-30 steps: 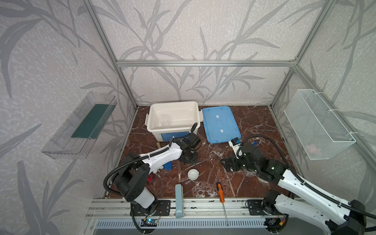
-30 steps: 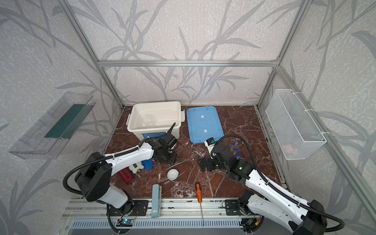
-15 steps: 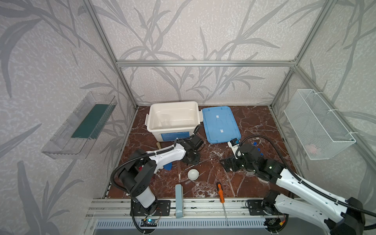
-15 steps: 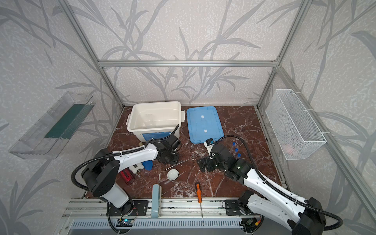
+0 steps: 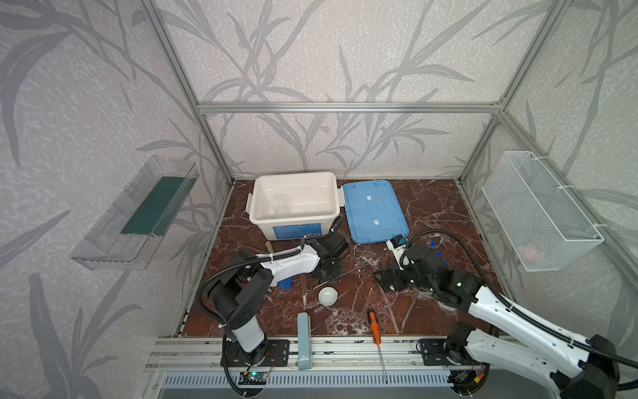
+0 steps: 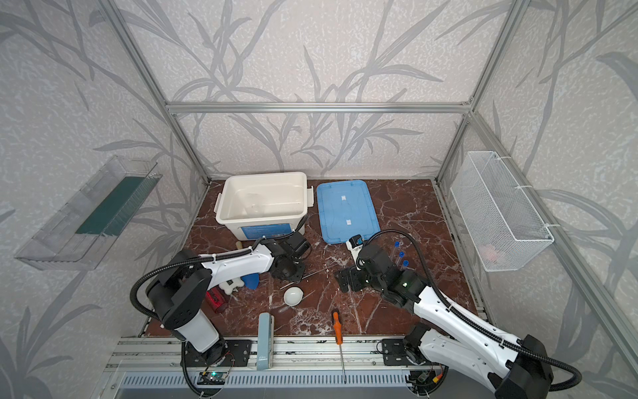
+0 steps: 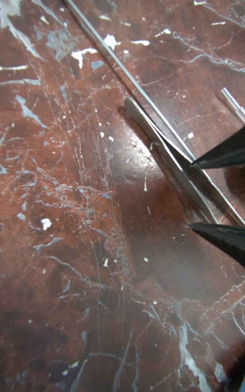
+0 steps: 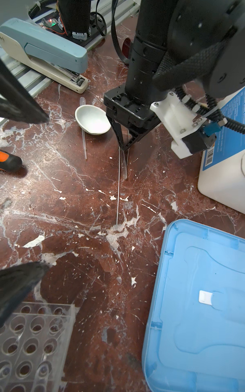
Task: Organize the chemistry lab equipment
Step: 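Close the left gripper on the metal tweezers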
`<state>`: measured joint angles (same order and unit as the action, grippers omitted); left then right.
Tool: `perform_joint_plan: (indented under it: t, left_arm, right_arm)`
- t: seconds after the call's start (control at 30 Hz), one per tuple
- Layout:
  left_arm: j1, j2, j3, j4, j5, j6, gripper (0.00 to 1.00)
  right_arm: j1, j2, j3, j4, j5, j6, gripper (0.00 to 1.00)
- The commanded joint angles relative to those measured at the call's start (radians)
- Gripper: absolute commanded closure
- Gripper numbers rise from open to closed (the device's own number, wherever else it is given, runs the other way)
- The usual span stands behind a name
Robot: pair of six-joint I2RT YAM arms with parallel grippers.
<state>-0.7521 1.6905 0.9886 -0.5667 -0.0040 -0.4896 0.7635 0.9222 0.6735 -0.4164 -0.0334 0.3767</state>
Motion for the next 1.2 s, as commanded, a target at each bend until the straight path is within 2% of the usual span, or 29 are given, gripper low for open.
perform_joint_plan:
  t: [0.0,0.23,0.47,0.6,0.7,0.93,1.17]
  left_arm:
    - [-0.003,0.03,0.009,-0.002,-0.058,-0.023,0.58]
    - [-0.006,0.058,0.009,0.023,-0.075,-0.058,0.64]
    - [-0.028,0.072,0.022,-0.008,-0.088,-0.061,0.65]
    - [-0.039,0.079,0.039,-0.056,-0.133,-0.089,0.64]
    - [-0.043,0.034,0.015,-0.007,-0.116,-0.079,0.65]
    - [-0.043,-0.058,-0.022,0.064,-0.078,-0.022,0.65]
    - [-0.04,-0.037,-0.009,0.045,-0.134,-0.02,0.58]
  right_arm:
    - [-0.004,-0.008,-0.012,-0.006,0.016,0.004,0.01]
    - [-0.004,-0.011,-0.013,-0.016,0.023,0.001,0.01]
    - [-0.004,-0.013,-0.015,-0.015,0.023,0.004,0.01]
    - [-0.004,-0.013,-0.011,-0.014,0.023,0.008,0.01]
    - [-0.004,-0.013,-0.012,-0.015,0.024,0.007,0.01]
    - [-0.004,-0.006,-0.006,-0.016,0.013,0.005,0.01]
    - [-0.004,0.007,-0.007,-0.021,0.02,0.006,0.01]
